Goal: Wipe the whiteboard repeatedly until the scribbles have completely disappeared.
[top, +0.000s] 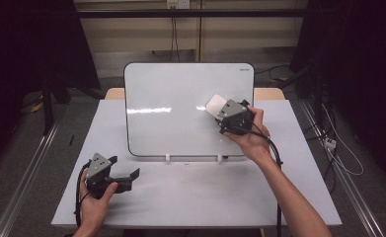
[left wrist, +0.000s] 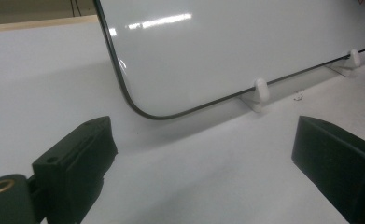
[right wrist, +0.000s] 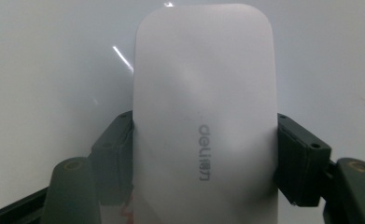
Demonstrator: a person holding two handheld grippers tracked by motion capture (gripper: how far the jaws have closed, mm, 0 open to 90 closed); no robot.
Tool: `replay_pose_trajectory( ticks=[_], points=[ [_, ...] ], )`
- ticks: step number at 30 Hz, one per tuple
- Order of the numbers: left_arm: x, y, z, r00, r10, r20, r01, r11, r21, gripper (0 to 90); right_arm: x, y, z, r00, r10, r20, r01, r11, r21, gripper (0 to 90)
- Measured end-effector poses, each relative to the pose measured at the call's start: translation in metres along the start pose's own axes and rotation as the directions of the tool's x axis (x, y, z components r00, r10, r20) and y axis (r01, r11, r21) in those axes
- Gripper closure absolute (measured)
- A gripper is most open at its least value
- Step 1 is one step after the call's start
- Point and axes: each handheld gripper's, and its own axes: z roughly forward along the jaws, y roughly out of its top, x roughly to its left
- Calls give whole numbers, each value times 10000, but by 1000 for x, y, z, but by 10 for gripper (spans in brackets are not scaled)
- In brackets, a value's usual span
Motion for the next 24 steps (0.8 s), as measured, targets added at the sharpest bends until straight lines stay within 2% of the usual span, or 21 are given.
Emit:
replay_pose_trajectory(
  ticks=[6, 11, 16, 24],
  points=[
    [1, 0, -1, 10000, 32, -22, -32, 10000, 11, 58, -12, -2, -3, 9995, 231, 200, -232, 9997, 49, 314],
    [0, 0, -1, 10000, -9, -21, 9, 10000, -9, 58, -9, -3, -3, 9991, 165, 382, -166, 9999, 18, 314],
    [-1, 1, 0, 10000, 49, -13, -49, 10000, 1, 58, 2, -6, -3, 9994, 113, 340, -115, 9999, 71, 313],
    [-2, 1, 3, 10000, 66, 42, -66, 10000, 5, 58, 34, 3, 6, 9995, -280, -142, 281, 9996, 39, 312]
  ],
)
